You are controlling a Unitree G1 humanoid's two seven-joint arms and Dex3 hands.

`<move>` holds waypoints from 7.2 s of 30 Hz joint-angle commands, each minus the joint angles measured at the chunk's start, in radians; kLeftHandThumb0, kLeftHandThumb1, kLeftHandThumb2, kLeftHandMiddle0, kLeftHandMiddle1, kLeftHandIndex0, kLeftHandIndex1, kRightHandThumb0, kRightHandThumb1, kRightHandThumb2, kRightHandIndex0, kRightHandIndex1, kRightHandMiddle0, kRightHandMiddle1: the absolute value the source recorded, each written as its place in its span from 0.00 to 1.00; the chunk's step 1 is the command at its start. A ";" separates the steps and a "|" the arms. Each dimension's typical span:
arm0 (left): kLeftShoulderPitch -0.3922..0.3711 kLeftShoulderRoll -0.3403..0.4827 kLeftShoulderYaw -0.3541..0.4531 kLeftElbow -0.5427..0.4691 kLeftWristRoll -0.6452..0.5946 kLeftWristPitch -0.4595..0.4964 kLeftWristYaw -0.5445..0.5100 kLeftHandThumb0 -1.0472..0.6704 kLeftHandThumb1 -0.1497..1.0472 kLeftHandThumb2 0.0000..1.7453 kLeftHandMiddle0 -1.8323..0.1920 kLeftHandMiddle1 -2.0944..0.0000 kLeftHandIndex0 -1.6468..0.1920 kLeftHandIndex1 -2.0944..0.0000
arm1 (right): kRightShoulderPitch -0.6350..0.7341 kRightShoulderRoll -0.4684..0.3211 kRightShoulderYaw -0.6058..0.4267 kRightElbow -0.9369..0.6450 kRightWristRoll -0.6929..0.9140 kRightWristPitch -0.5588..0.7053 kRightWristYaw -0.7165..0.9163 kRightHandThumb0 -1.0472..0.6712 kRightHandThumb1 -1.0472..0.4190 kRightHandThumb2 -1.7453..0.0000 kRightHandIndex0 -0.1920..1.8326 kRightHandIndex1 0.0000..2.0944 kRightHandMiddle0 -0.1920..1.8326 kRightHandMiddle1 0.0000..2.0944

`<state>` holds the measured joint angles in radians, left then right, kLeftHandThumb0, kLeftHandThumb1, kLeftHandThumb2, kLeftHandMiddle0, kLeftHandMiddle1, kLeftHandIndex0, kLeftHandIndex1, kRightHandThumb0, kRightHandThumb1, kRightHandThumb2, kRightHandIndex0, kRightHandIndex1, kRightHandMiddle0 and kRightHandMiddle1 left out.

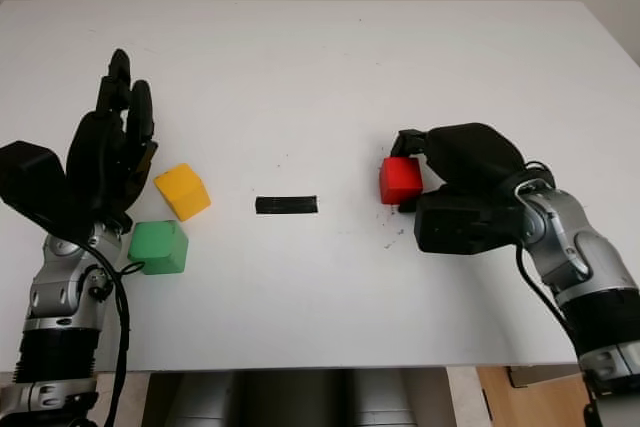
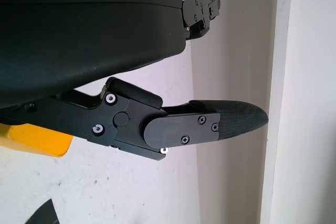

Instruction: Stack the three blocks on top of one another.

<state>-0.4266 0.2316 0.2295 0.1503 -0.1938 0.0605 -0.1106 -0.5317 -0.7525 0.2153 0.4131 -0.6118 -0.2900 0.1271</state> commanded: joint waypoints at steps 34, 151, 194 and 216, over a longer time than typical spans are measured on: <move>0.013 -0.003 -0.001 -0.017 0.014 -0.008 0.015 0.19 1.00 0.29 1.00 0.98 0.99 0.98 | -0.224 0.253 -0.006 0.055 0.329 0.057 0.356 0.34 0.06 0.97 0.16 0.02 0.28 0.77; -0.393 0.814 -0.407 0.226 0.834 -0.629 -0.368 0.31 0.81 0.03 0.89 0.99 0.73 0.97 | -0.116 0.500 -0.332 -0.218 0.736 0.484 0.077 0.16 0.00 0.61 0.05 0.03 0.04 0.03; -0.366 0.731 -0.532 0.242 1.068 -0.851 -0.139 0.20 0.82 0.03 0.88 0.97 0.63 0.94 | -0.091 0.488 -0.321 -0.260 0.717 0.535 0.099 0.18 0.00 0.61 0.04 0.02 0.05 0.03; -0.381 0.713 -0.599 0.275 1.226 -0.796 -0.016 0.21 0.85 0.03 0.88 0.97 0.58 0.91 | -0.086 0.489 -0.330 -0.264 0.722 0.534 0.094 0.19 0.00 0.63 0.04 0.03 0.05 0.03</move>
<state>-0.7979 0.9362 -0.3583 0.4274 1.0239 -0.7392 -0.1340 -0.6223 -0.2532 -0.1096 0.1719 0.1084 0.2433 0.2217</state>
